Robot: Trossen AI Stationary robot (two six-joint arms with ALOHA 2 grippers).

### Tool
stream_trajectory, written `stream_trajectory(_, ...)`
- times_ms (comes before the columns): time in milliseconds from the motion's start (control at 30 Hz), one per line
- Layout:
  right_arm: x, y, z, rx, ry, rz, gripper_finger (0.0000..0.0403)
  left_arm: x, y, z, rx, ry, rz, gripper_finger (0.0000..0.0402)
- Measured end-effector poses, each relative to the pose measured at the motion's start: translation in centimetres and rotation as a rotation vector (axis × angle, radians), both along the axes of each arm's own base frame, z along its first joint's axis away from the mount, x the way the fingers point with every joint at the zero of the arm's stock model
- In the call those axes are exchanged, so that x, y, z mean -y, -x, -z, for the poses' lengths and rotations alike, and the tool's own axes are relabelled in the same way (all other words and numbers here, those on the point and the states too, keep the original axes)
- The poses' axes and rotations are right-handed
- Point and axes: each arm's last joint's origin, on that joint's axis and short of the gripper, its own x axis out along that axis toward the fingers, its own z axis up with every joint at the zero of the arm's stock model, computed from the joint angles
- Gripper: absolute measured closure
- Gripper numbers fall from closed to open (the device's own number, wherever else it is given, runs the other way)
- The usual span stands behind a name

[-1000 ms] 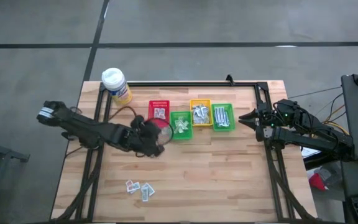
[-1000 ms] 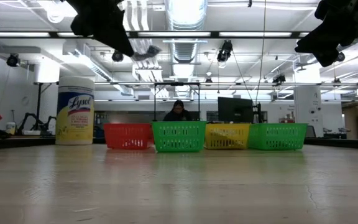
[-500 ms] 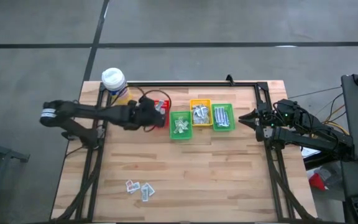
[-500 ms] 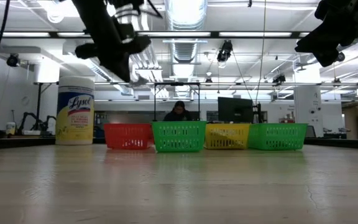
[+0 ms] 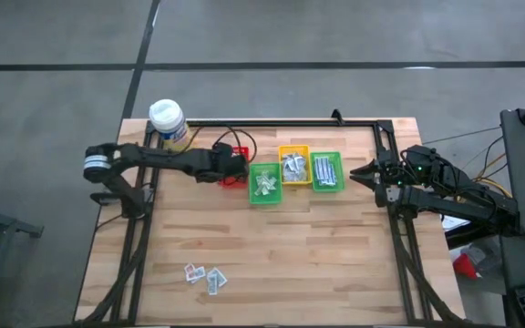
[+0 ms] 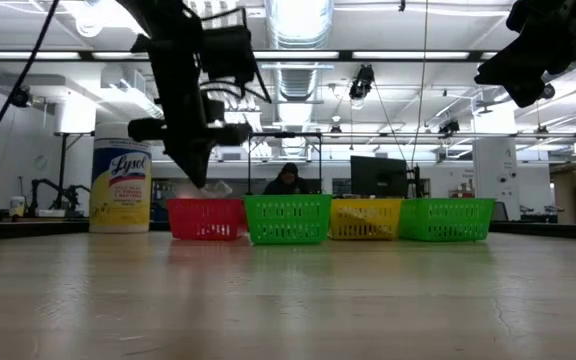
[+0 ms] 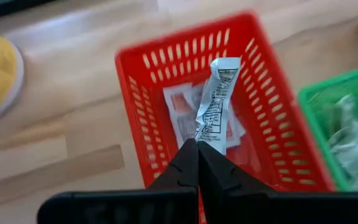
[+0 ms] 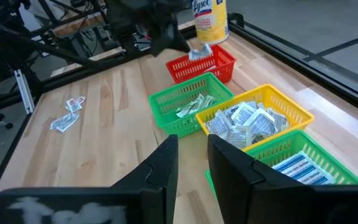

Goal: Pick & Place First Aid Supplies
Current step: Put the ointment pack into the red basket

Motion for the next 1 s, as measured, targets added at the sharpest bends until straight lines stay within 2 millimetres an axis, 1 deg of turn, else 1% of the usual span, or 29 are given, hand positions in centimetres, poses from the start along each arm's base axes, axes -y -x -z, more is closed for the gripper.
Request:
stream_trajectory(133,0.0,0.0,0.0,0.0,0.0,0.0,0.0327,-0.1,-0.7,1.7,-0.028,0.035,-0.022,0.0402)
stream_trajectory(233,0.0,0.0,0.0,0.0,0.0,0.0,0.0333,-0.2,-1.1,2.6,-0.04,0.044,-0.038,0.0402)
stream_trajectory(500,0.0,0.0,0.0,0.0,0.0,0.0,0.0329,-0.3,-1.5,3.9,-0.073,0.048,-0.047,0.0402)
stream_trajectory(667,0.0,0.0,0.0,0.0,0.0,0.0,0.0321,-0.3,-1.6,4.1,-0.079,0.05,-0.039,0.0401)
stream_trajectory(900,0.0,0.0,0.0,0.0,0.0,0.0,0.0317,-0.3,-1.7,3.8,-0.054,0.041,-0.04,0.0401)
stream_trajectory(1000,0.0,0.0,0.0,0.0,0.0,0.0,0.0321,-0.3,-1.9,3.8,-0.035,0.038,-0.04,0.039)
